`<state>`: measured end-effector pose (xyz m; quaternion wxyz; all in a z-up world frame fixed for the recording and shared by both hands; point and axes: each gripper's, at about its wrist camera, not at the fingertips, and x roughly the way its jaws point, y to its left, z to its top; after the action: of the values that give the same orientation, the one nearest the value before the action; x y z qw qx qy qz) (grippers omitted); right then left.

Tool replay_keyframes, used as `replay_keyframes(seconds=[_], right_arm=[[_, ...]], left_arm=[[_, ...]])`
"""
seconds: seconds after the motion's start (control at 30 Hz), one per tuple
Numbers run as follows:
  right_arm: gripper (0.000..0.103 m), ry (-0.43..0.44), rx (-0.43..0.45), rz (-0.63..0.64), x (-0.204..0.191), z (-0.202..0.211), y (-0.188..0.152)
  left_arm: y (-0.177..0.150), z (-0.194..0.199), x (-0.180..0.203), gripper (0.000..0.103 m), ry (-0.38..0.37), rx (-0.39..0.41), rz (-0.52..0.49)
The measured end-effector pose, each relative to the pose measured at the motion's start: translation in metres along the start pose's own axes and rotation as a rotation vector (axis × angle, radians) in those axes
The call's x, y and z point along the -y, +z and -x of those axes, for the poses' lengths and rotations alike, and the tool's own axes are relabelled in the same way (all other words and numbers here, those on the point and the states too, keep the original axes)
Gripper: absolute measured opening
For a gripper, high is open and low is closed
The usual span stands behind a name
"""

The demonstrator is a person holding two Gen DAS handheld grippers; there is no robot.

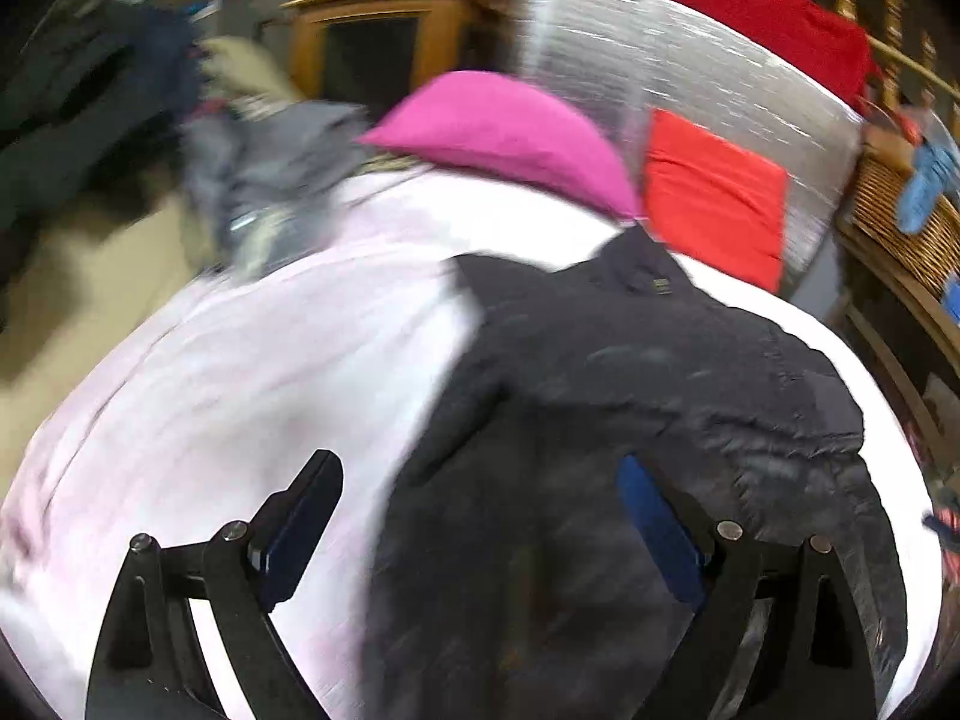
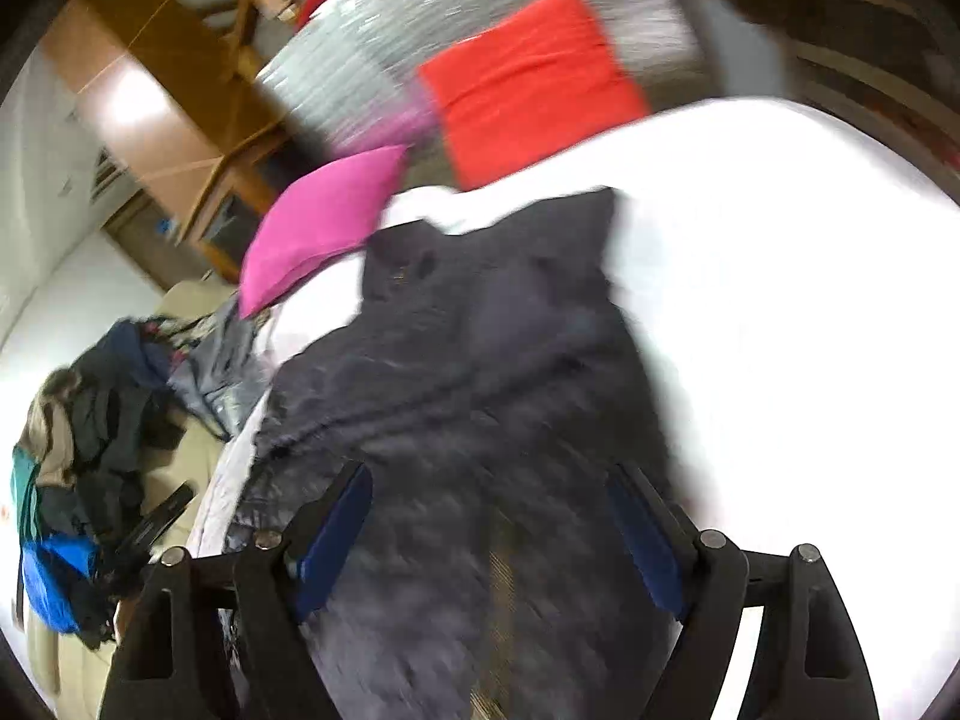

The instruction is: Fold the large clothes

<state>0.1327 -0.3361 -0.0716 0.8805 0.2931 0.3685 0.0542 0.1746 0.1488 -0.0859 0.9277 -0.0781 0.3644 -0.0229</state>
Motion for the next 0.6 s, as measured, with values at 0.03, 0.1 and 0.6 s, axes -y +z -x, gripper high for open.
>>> replay_keyframes(seconds=[0.03, 0.1, 0.6], right_arm=[[0.084, -0.010, -0.008, -0.029, 0.011, 0.009, -0.011], [0.084, -0.017, -0.033, -0.079, 0.029, 0.020, -0.031], [0.085, 0.070, -0.077, -0.096, 0.021, 0.062, -0.112]], left_arm=[[-0.012, 0.008, -0.016, 0.094, 0.016, -0.027, 0.036], [-0.030, 0.018, -0.035, 0.094, 0.018, -0.061, 0.084], [-0.128, 0.081, -0.071, 0.094, 0.006, -0.181, 0.217]])
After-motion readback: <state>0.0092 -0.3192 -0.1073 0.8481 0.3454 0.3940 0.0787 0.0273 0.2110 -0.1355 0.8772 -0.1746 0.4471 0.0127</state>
